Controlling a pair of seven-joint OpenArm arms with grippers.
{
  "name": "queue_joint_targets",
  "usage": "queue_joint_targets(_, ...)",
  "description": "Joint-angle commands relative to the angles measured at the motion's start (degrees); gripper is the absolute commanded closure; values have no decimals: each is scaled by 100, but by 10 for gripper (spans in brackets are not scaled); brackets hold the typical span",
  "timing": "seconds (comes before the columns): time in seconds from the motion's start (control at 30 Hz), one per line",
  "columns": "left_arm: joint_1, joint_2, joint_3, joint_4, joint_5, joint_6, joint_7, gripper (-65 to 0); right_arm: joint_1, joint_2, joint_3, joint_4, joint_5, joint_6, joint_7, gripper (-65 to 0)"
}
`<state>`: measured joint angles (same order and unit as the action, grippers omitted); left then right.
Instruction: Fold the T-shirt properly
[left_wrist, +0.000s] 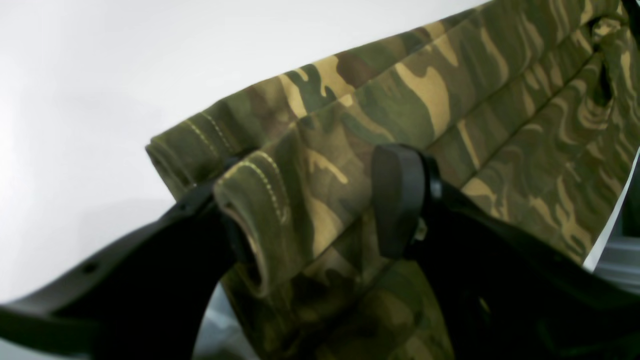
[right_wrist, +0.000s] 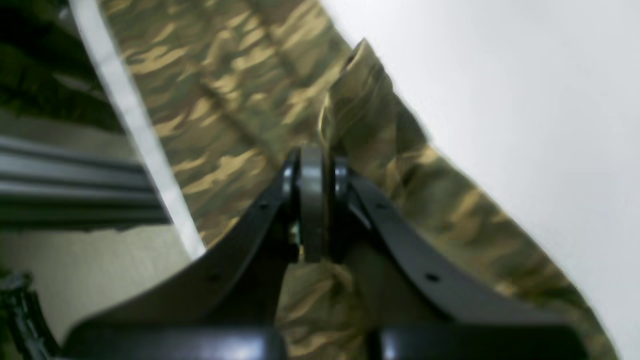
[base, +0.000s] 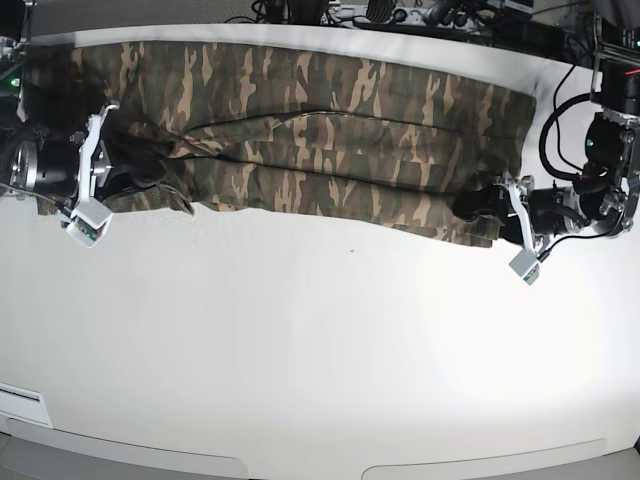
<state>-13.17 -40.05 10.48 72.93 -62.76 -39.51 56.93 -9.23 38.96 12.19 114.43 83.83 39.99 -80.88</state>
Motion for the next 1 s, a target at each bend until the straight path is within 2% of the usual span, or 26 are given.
queue_joint_targets(0.0, -55, -92, -9, 15, 122, 35, 151, -356, -55, 120, 63, 164, 117, 1, 88, 0)
queue_joint_targets(0.37, -164, -92, -11, 15, 125, 35, 136, -356, -1012, 238, 61, 293, 117, 1, 88, 0)
queue_joint_targets(0.67, -391, -111, -13, 15, 129, 44, 138, -356, -1523, 402, 61, 289, -398, 1, 88, 0)
queue_joint_targets(0.8, -525, -109, -22, 15, 127, 61, 140, -356, -1600, 404, 61, 286, -970, 1, 88, 0)
queue_joint_targets(0.97, -693, -118, -22, 15, 122, 59, 310, -356, -1600, 369, 61, 282, -2249, 1, 271, 0)
